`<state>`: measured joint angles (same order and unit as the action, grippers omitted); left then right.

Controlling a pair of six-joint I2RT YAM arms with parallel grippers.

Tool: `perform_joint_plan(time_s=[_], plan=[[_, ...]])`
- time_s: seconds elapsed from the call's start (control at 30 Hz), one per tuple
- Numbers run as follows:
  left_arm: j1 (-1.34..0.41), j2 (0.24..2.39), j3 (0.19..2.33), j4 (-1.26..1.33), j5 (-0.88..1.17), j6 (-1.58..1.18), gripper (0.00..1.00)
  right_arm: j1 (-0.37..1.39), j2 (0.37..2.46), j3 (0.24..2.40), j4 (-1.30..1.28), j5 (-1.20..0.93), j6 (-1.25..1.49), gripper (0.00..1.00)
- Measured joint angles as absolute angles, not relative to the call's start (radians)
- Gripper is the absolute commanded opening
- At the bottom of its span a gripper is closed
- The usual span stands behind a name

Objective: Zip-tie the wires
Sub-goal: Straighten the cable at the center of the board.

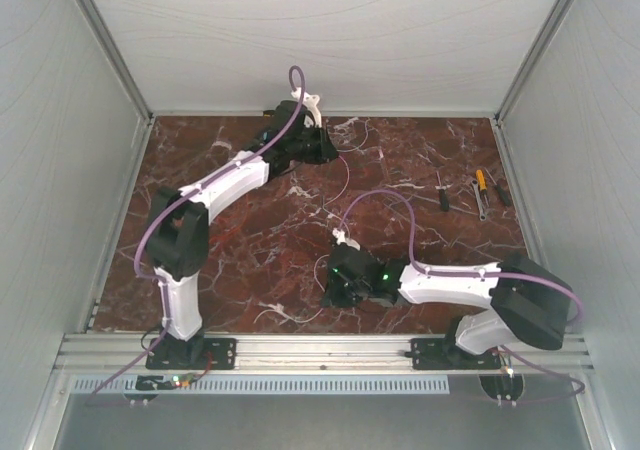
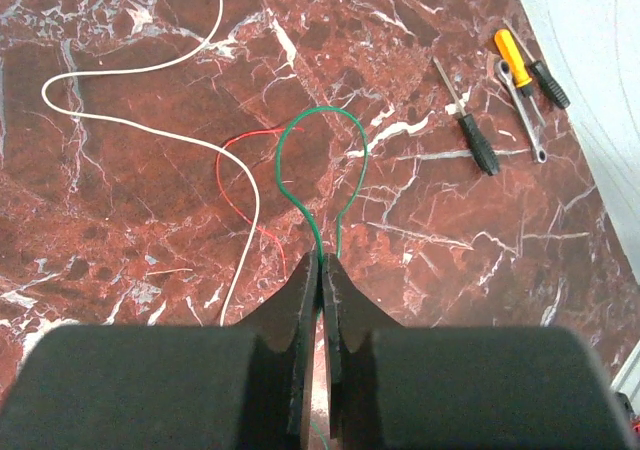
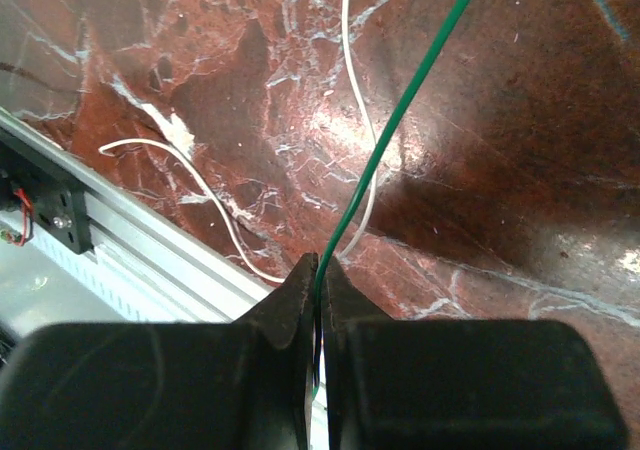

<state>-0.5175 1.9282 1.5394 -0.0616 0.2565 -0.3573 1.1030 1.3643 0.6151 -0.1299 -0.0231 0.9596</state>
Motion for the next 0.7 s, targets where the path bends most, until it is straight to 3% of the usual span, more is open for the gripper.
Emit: perform_joint_plan(time_s=[0.33,0.7], plan=[[-0.520,1.956,1.539,-0.070,0.257,-0.350,0.00,1.103,1.428,0.645,-0.216,-0.022,0.972,0.00],[-0.520,1.982,1.539,-0.070,0.257,-0.351,0.03,1.103,1.424,0.632,-0.237,-0.004,0.991,0.21]])
